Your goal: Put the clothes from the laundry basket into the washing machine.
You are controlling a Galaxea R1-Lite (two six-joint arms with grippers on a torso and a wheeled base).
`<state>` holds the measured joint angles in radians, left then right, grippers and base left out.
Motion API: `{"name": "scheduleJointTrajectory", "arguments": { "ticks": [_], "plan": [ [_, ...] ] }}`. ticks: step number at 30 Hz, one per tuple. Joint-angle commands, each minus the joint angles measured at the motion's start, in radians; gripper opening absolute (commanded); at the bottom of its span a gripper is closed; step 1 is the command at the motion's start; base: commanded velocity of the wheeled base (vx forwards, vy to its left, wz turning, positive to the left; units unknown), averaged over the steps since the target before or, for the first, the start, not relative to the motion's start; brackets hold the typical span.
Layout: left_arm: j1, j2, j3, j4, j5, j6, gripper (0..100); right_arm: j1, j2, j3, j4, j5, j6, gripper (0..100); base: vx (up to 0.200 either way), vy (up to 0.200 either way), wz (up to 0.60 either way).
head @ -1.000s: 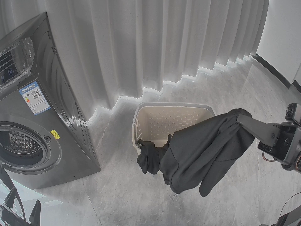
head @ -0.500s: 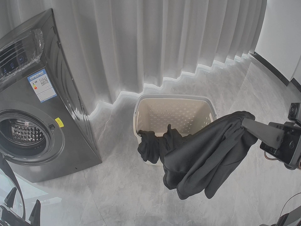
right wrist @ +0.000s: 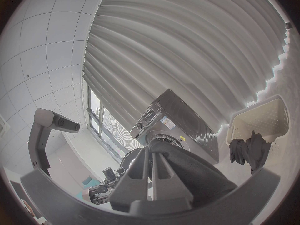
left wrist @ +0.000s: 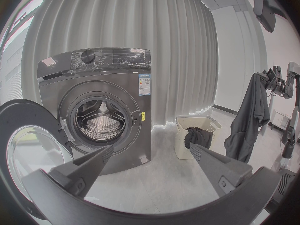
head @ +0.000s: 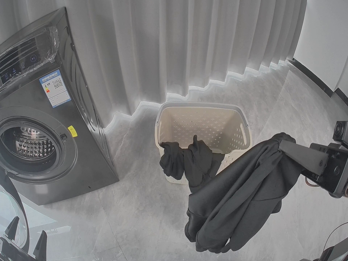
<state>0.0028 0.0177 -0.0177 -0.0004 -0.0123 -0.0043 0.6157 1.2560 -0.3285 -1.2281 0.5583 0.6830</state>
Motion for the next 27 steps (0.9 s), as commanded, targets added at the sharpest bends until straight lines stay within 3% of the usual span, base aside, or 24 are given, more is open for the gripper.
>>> {"name": "scheduleJointTrajectory", "arguments": {
  "ticks": [1,6,16,22,27],
  "plan": [
    [0.0,-0.015,0.018,-0.001,0.0,-0.002,100,0.004,0.002,-0.009,0.002,0.002,-0.022,0,-0.2,0.0,0.0],
    [0.0,-0.015,0.018,-0.001,0.0,-0.008,100,0.009,0.014,-0.014,0.002,0.002,-0.066,0,-0.12,0.0,0.0],
    [0.0,-0.015,0.018,-0.001,0.0,-0.01,100,-0.017,0.057,-0.018,-0.001,0.0,-0.059,0,0.0,0.0,0.0],
    [0.0,-0.015,0.018,-0.001,0.0,-0.01,100,-0.033,0.094,-0.014,-0.001,0.002,-0.056,0,-0.2,0.0,0.0],
    [0.0,-0.015,0.018,-0.001,0.0,-0.003,100,-0.037,0.102,-0.017,-0.001,-0.003,-0.059,0,0.0,0.0,0.0]
  ]
}}
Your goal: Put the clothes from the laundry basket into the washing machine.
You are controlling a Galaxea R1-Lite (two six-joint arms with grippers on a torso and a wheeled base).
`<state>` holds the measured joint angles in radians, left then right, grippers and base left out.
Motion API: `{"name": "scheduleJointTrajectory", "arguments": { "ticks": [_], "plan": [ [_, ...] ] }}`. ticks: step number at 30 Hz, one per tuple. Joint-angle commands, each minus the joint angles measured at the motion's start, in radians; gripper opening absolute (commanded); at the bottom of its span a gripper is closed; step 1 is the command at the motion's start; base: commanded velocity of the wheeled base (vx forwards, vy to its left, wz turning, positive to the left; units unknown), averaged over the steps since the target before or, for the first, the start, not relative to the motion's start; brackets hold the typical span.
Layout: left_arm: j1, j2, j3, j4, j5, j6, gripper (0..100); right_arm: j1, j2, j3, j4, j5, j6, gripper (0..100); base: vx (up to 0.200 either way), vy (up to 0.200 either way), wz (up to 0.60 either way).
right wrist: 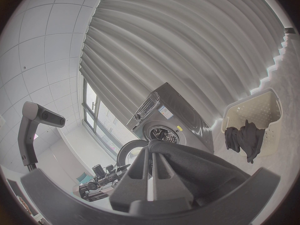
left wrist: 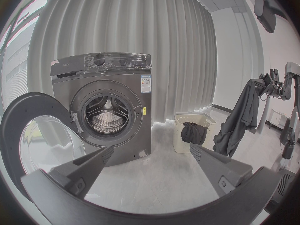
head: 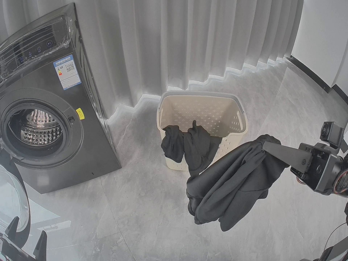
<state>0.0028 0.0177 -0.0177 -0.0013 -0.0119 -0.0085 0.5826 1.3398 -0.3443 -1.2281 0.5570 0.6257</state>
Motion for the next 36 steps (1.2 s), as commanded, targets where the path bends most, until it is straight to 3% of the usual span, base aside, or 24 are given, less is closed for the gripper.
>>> {"name": "scheduleJointTrajectory", "arguments": {
  "ticks": [1,9,13,18,29,36],
  "plan": [
    [0.0,-0.015,0.018,0.0,0.0,0.001,100,-0.006,0.018,0.002,-0.001,-0.002,-0.003,0,0.0,0.0,0.0],
    [0.0,-0.015,0.018,0.001,0.0,0.004,100,-0.043,0.055,-0.002,-0.002,-0.006,-0.032,0,0.0,0.0,0.3],
    [0.0,-0.015,0.018,0.0,-0.002,0.001,100,-0.107,0.107,-0.002,-0.001,-0.012,-0.087,0,0.0,0.0,0.3],
    [0.0,-0.015,0.018,0.001,-0.002,0.004,100,-0.138,0.153,-0.001,-0.001,-0.014,-0.178,0,0.0,0.0,0.0],
    [0.0,-0.015,0.018,0.001,-0.002,0.005,100,-0.128,0.157,0.001,-0.002,-0.012,-0.187,0,0.0,0.0,0.0],
    [0.0,-0.015,0.018,0.001,-0.002,0.007,100,-0.136,0.157,-0.004,-0.002,-0.012,-0.189,0,0.0,0.0,0.6]
  ]
}}
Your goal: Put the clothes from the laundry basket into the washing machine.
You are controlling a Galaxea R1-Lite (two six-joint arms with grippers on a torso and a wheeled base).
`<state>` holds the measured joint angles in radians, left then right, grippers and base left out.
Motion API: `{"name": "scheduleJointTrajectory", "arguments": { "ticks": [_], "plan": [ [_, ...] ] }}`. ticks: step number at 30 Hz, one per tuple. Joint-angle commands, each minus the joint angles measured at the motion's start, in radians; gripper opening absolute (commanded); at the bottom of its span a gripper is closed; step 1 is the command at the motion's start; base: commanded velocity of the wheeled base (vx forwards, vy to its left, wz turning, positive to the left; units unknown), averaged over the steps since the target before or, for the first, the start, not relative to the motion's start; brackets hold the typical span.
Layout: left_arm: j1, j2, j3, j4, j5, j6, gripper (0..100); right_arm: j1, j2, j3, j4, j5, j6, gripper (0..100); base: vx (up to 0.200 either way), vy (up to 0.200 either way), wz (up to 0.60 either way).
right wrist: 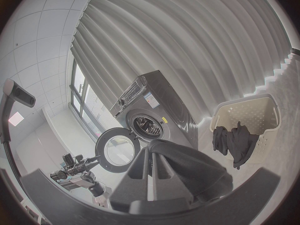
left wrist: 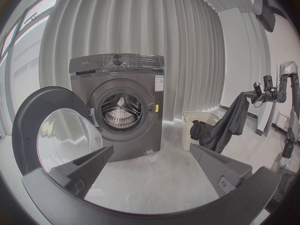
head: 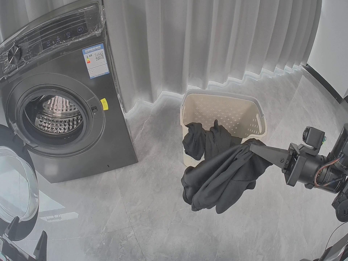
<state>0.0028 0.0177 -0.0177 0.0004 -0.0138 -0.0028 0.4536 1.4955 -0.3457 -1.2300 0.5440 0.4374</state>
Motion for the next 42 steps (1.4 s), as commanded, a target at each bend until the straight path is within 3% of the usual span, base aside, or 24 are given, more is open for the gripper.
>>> {"name": "scheduleJointTrajectory", "arguments": {
  "ticks": [1,7,20,26,42],
  "plan": [
    [0.0,-0.015,0.018,0.0,0.0,0.001,100,-0.009,0.002,-0.002,0.0,0.001,-0.002,0,0.0,0.0,0.6],
    [0.0,-0.015,0.018,0.0,0.0,0.001,100,-0.009,0.005,0.001,0.001,0.001,-0.036,0,0.0,0.0,0.1],
    [0.0,-0.015,0.018,0.0,0.002,0.001,100,-0.009,0.002,-0.004,0.0,-0.001,-0.037,0,0.0,0.0,0.0],
    [0.0,-0.015,0.018,0.0,0.002,0.001,100,-0.009,0.002,-0.018,-0.002,-0.001,-0.039,0,0.0,0.0,0.6],
    [0.0,-0.015,0.018,0.0,0.002,0.0,100,0.002,0.005,-0.007,0.0,0.001,-0.039,0,0.0,0.0,0.0]
  ]
}}
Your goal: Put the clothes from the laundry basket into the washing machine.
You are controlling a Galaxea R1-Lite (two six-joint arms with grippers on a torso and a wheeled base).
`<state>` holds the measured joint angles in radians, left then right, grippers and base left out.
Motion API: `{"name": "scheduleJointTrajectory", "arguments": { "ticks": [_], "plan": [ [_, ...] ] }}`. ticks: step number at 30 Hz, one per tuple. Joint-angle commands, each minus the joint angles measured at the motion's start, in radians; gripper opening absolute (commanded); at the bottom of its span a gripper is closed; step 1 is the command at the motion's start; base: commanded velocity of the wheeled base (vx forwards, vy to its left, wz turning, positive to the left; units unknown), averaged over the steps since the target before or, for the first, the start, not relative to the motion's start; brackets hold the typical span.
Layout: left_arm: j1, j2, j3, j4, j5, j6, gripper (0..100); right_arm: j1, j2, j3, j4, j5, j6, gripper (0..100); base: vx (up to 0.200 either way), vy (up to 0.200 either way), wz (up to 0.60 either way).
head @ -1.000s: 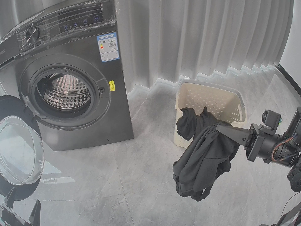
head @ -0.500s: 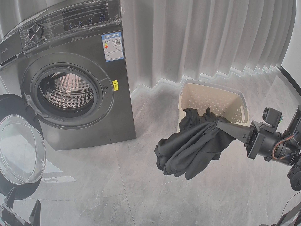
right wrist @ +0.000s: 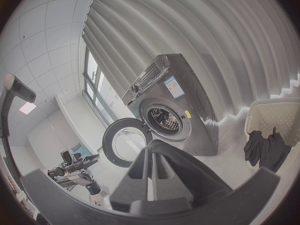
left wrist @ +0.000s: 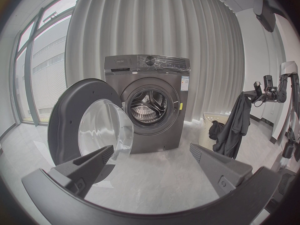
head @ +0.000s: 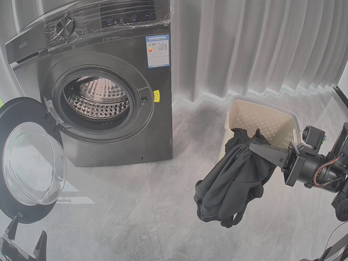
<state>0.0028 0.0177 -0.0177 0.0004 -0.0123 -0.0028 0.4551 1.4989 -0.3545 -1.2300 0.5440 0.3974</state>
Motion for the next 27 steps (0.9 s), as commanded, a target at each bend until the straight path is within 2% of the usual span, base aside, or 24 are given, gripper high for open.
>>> {"name": "scheduleJointTrajectory", "arguments": {
  "ticks": [1,11,27],
  "plan": [
    [0.0,-0.015,0.018,0.0,0.0,0.0,100,0.0,0.001,0.002,0.0,0.001,0.001,0,0.0,0.0,0.0],
    [0.0,-0.015,0.018,0.0,0.0,0.0,100,0.0,0.001,0.003,0.0,0.002,0.001,0,0.0,0.0,0.54],
    [0.0,-0.015,0.018,0.0,0.0,0.001,100,0.002,0.012,0.006,0.0,0.004,-0.015,0,0.0,0.0,0.0]
  ]
}}
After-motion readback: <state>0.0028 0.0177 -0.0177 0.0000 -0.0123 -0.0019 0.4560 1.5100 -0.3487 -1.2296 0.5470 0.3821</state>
